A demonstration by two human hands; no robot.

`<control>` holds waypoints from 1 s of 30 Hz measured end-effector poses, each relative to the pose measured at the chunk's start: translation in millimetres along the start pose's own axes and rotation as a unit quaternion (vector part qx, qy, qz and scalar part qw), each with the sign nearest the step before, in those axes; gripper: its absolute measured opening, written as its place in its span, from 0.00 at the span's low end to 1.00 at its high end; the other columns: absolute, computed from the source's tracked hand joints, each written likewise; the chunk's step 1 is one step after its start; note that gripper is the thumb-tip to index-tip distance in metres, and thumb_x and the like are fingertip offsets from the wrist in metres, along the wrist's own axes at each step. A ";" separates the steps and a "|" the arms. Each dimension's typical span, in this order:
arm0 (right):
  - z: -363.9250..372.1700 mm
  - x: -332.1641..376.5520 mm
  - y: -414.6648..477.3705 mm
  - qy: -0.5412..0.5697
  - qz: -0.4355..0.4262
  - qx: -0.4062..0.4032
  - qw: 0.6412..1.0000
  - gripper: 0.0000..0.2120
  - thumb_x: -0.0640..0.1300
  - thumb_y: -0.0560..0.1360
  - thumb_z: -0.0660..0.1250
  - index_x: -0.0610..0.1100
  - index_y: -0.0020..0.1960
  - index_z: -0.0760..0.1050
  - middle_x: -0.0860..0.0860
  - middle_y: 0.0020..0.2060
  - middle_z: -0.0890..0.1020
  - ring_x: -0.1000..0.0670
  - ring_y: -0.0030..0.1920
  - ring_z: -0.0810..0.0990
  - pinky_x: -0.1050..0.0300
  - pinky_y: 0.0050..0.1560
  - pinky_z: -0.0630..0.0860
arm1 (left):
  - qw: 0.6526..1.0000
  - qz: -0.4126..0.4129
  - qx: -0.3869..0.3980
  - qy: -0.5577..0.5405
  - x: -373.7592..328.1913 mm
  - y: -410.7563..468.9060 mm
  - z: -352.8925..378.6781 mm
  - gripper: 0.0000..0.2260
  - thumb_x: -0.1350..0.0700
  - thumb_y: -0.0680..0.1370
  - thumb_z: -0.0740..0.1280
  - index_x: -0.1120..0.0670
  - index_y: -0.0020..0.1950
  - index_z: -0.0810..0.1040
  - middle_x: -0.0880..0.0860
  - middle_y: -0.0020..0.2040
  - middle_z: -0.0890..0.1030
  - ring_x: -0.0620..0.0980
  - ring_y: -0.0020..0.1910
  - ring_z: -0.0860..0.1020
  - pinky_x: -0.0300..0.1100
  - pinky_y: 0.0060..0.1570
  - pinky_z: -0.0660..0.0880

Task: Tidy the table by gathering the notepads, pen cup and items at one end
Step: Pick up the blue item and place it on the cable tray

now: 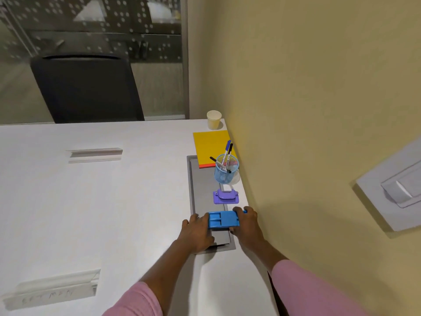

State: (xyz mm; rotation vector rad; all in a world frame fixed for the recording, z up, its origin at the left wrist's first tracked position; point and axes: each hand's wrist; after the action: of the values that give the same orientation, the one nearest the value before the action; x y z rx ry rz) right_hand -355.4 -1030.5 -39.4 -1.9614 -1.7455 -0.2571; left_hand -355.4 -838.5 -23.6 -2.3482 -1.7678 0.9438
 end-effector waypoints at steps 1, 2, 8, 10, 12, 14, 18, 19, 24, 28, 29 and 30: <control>2.2 -1.1 1.8 0.005 0.001 0.000 1.000 0.29 0.43 0.70 0.74 0.48 0.68 0.67 0.43 0.66 0.65 0.44 0.67 0.64 0.52 0.62 0.73 | 1.000 -0.001 -0.001 0.000 0.6 1.9 0.7 0.31 0.49 0.74 0.63 0.53 0.74 0.55 0.54 0.68 0.71 0.58 0.72 0.59 0.55 0.66 0.59; 4.3 -1.6 3.5 0.010 0.002 -0.001 1.000 0.30 0.43 0.71 0.74 0.48 0.69 0.66 0.43 0.66 0.65 0.44 0.68 0.64 0.51 0.63 0.74 | 1.000 -0.003 -0.001 -0.004 1.5 3.7 1.6 0.31 0.49 0.73 0.63 0.53 0.74 0.56 0.54 0.68 0.71 0.57 0.71 0.60 0.54 0.65 0.59; 8.4 -4.0 12.3 0.021 0.003 0.005 1.000 0.30 0.44 0.73 0.72 0.48 0.72 0.64 0.43 0.70 0.63 0.44 0.71 0.61 0.50 0.68 0.70 | 0.999 -0.012 -0.006 -0.036 8.6 9.1 9.2 0.34 0.48 0.70 0.65 0.48 0.73 0.54 0.53 0.64 0.72 0.55 0.67 0.63 0.53 0.62 0.60; 7.9 -5.2 13.5 0.015 0.003 0.012 1.000 0.31 0.44 0.74 0.71 0.48 0.73 0.63 0.42 0.71 0.62 0.44 0.72 0.60 0.51 0.70 0.68 | 0.999 -0.016 0.002 -0.035 10.0 10.0 11.1 0.35 0.46 0.70 0.65 0.47 0.73 0.54 0.53 0.65 0.72 0.55 0.67 0.63 0.53 0.62 0.60; 6.9 -5.7 13.8 -0.010 0.002 0.021 1.000 0.31 0.44 0.75 0.70 0.48 0.74 0.61 0.42 0.72 0.61 0.43 0.73 0.59 0.51 0.71 0.67 | 0.999 -0.021 0.014 -0.033 9.9 10.2 11.9 0.35 0.45 0.69 0.65 0.47 0.73 0.54 0.53 0.65 0.71 0.56 0.68 0.63 0.55 0.64 0.60; 4.4 -5.5 14.2 -0.041 0.008 0.026 0.999 0.32 0.44 0.76 0.69 0.48 0.75 0.59 0.41 0.73 0.59 0.43 0.73 0.58 0.49 0.71 0.66 | 0.999 -0.022 0.016 -0.027 7.9 10.0 11.4 0.34 0.45 0.68 0.65 0.47 0.71 0.55 0.54 0.64 0.72 0.56 0.68 0.64 0.56 0.62 0.61; -0.6 -0.5 14.9 -0.080 0.025 0.033 0.996 0.32 0.45 0.78 0.66 0.48 0.77 0.55 0.40 0.74 0.57 0.42 0.73 0.58 0.50 0.69 0.67 | 0.999 -0.024 0.013 -0.023 1.0 10.2 8.2 0.36 0.46 0.69 0.64 0.49 0.74 0.53 0.56 0.69 0.69 0.57 0.73 0.58 0.57 0.67 0.57; -1.9 1.0 13.7 -0.088 0.028 0.029 0.995 0.33 0.46 0.78 0.66 0.47 0.77 0.54 0.40 0.74 0.58 0.42 0.72 0.59 0.50 0.69 0.67 | 0.999 -0.025 0.009 -0.022 -0.9 8.8 6.9 0.36 0.46 0.70 0.64 0.50 0.74 0.52 0.57 0.71 0.68 0.57 0.74 0.57 0.58 0.68 0.56; -9.9 14.3 1.3 -0.131 0.016 -0.012 0.991 0.35 0.55 0.76 0.66 0.48 0.77 0.54 0.41 0.72 0.62 0.42 0.71 0.62 0.51 0.68 0.67 | 0.994 -0.026 -0.031 0.103 -8.1 -12.1 -4.6 0.35 0.46 0.75 0.60 0.53 0.77 0.49 0.58 0.75 0.62 0.62 0.74 0.58 0.58 0.69 0.58; -19.1 40.7 -12.9 -0.163 -0.038 -0.045 0.985 0.33 0.60 0.77 0.60 0.49 0.77 0.54 0.42 0.73 0.62 0.42 0.72 0.62 0.48 0.68 0.63 | 0.983 -0.065 -0.100 0.142 -8.5 -42.0 -24.5 0.32 0.44 0.77 0.56 0.52 0.77 0.49 0.60 0.74 0.63 0.63 0.70 0.63 0.57 0.64 0.65; -20.7 49.5 -18.0 -0.167 -0.055 -0.045 0.983 0.33 0.61 0.78 0.59 0.49 0.77 0.54 0.42 0.74 0.61 0.42 0.73 0.60 0.46 0.70 0.62 | 0.980 -0.068 -0.112 0.150 -7.0 -52.1 -29.5 0.32 0.45 0.77 0.56 0.52 0.77 0.48 0.61 0.75 0.61 0.65 0.71 0.61 0.58 0.65 0.64; -22.0 59.8 -23.9 -0.169 -0.072 -0.044 0.982 0.34 0.61 0.78 0.58 0.49 0.77 0.52 0.42 0.75 0.59 0.41 0.74 0.58 0.45 0.71 0.59 | 0.977 -0.069 -0.123 0.162 -4.3 -62.6 -34.6 0.32 0.45 0.77 0.56 0.52 0.77 0.48 0.61 0.76 0.58 0.66 0.73 0.58 0.59 0.66 0.63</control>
State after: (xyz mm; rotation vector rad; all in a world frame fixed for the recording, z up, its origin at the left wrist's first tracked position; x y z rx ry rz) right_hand -364.9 -987.4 12.3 -2.0350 -2.1284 -0.0510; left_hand -392.4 -810.1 30.8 -2.3080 -1.9671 0.3139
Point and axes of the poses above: each hand's wrist, its own y-axis towards the middle knuckle, its own z-axis out of the palm, x = y × z
